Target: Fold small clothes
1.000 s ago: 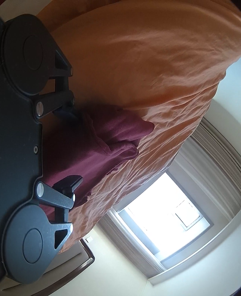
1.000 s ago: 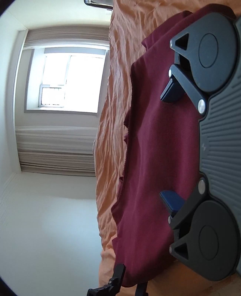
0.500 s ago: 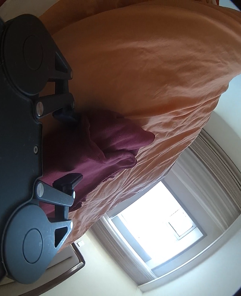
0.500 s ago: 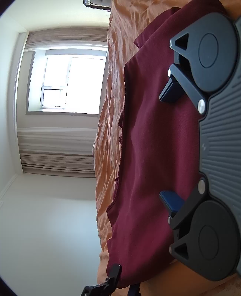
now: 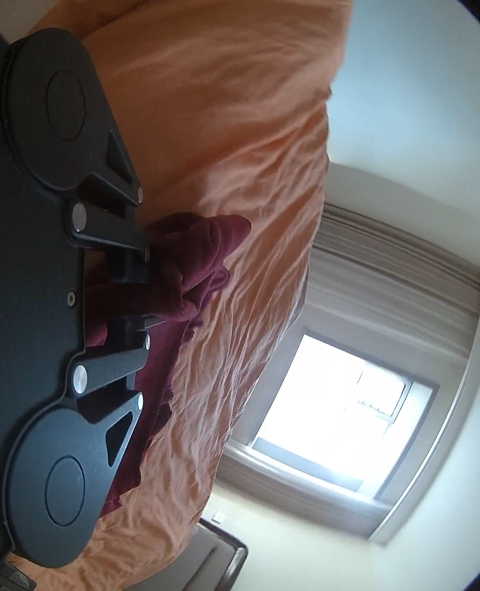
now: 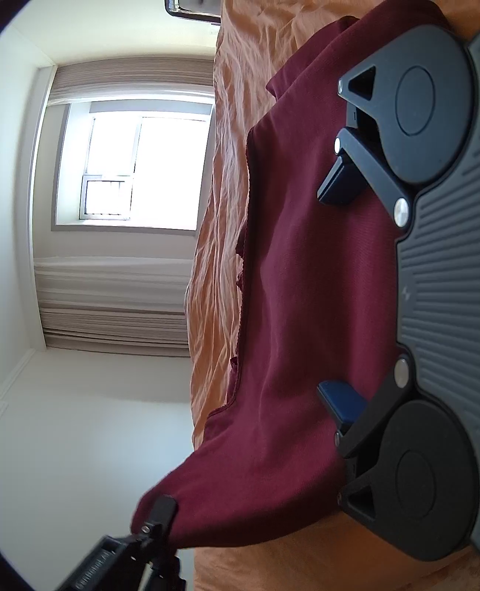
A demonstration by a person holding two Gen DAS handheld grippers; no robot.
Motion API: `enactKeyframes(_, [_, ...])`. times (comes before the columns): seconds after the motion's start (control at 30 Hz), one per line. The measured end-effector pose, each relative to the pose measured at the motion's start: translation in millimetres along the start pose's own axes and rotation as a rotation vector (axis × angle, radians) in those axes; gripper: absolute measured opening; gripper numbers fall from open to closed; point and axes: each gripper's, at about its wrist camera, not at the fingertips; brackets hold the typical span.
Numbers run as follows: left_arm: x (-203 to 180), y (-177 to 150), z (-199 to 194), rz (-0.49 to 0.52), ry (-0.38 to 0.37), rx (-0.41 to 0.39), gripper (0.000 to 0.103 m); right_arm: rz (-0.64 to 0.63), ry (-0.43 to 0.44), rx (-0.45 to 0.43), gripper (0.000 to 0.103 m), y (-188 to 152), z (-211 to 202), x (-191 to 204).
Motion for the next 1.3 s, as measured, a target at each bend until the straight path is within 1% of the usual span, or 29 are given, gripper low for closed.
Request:
enactKeyframes(0.03, [-10.3,5.4,1.3,0.038,-0.018,-0.001,0.013,0.001,-0.005,-0.011,0.103,0.8,-4.8,-1.0])
enactKeyframes(0.1, [-30.4,13.1,5.2,0.108,-0.054,0.004,0.013,-0.015,-0.051,-0.056,0.103,0.9,-23.2,-2.8])
enactKeyframes(0.23, [-80.0,22.2,16.4,0.269,-0.173,0.054,0.012,-0.087,-0.119,-0.096,0.103,-7.6,-66.4,-10.0])
enactKeyframes(0.3, [-106.8,23.1,21.9,0.334,-0.239,0.083,0.012,-0.12,-0.159,-0.087,0.103,-15.4,-88.4,-15.8])
enactKeyframes(0.4, [-150.0,13.4,21.7,0.428,-0.343,0.107,0.012,-0.134,-0.225,-0.033,0.103,-29.5,-117.1,-28.4])
enactKeyframes(0.5, [-186.2,-14.4,25.9,0.457,-0.453,0.171,0.012,-0.112,-0.275,0.048,0.103,-44.2,-135.3,-41.8])
enactKeyframes(0.6, [-208.2,-53.2,38.2,0.458,-0.523,0.26,0.012,-0.086,-0.307,0.098,0.103,-56.0,-147.4,-51.1])
enactKeyframes(0.63, [-212.3,-66.7,44.8,0.449,-0.534,0.303,0.012,-0.08,-0.317,0.109,0.103,-58.6,-150.3,-52.6])
enactKeyframes(0.7, [-213.4,-93.3,59.8,0.422,-0.525,0.385,0.013,-0.068,-0.33,0.123,0.103,-63.0,-155.1,-54.3])
enactKeyframes(0.73, [-210.7,-102.4,63.5,0.409,-0.524,0.41,0.015,-0.061,-0.333,0.123,0.103,-64.7,-157.3,-54.7])
enactKeyframes(0.8, [-208.0,-115.3,67.6,0.41,-0.523,0.425,0.016,-0.043,-0.334,0.123,0.103,-68.5,-159.0,-54.7])
enactKeyframes(0.9, [-198.1,-117.9,63.6,0.406,-0.533,0.43,0.028,-0.007,-0.35,0.126,0.103,-74.4,-161.0,-57.1])
enactKeyframes(0.97, [-193.0,-112.6,62.6,0.368,-0.555,0.453,0.045,0.018,-0.364,0.137,0.103,-75.9,-161.6,-58.3])
enactKeyframes(1.0, [-192.0,-110.2,61.4,0.351,-0.565,0.46,0.05,0.029,-0.371,0.142,0.103,-76.2,-162.0,-59.4])
enactKeyframes(1.07, [-189.8,-109.0,56.3,0.334,-0.574,0.461,0.068,0.047,-0.385,0.145,0.103,-77.0,-164.0,-59.9])
enactKeyframes(1.1, [-188.5,-108.6,53.7,0.327,-0.578,0.459,0.071,0.056,-0.392,0.145,0.103,-76.8,-164.9,-60.1])
enactKeyframes(1.17, [-186.0,-106.0,46.3,0.306,-0.585,0.454,0.081,0.07,-0.399,0.145,0.103,-77.0,-167.1,-61.1])
enactKeyframes(1.2, [-183.4,-104.2,43.9,0.289,-0.586,0.451,0.084,0.075,-0.4,0.146,0.103,-76.5,-165.6,-61.6])
enactKeyframes(1.23, [-180.0,-102.2,41.7,0.268,-0.586,0.446,0.09,0.078,-0.398,0.148,0.103,-76.5,-166.0,-61.5])
enactKeyframes(1.27, [-175.5,-99.4,39.2,0.24,-0.579,0.437,0.095,0.082,-0.398,0.149,0.103,-76.4,-165.6,-61.3])
enactKeyframes(1.3, [-171.9,-96.1,37.3,0.216,-0.566,0.427,0.097,0.086,-0.4,0.15,0.103,-75.9,-165.0,-61.1])
Point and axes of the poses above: each gripper's, at about its wrist camera, not at the fingertips, and z roughly the way its jaws point, x to its left, y to its top, and after that the axes turned 9 degrees about -z, right-handed
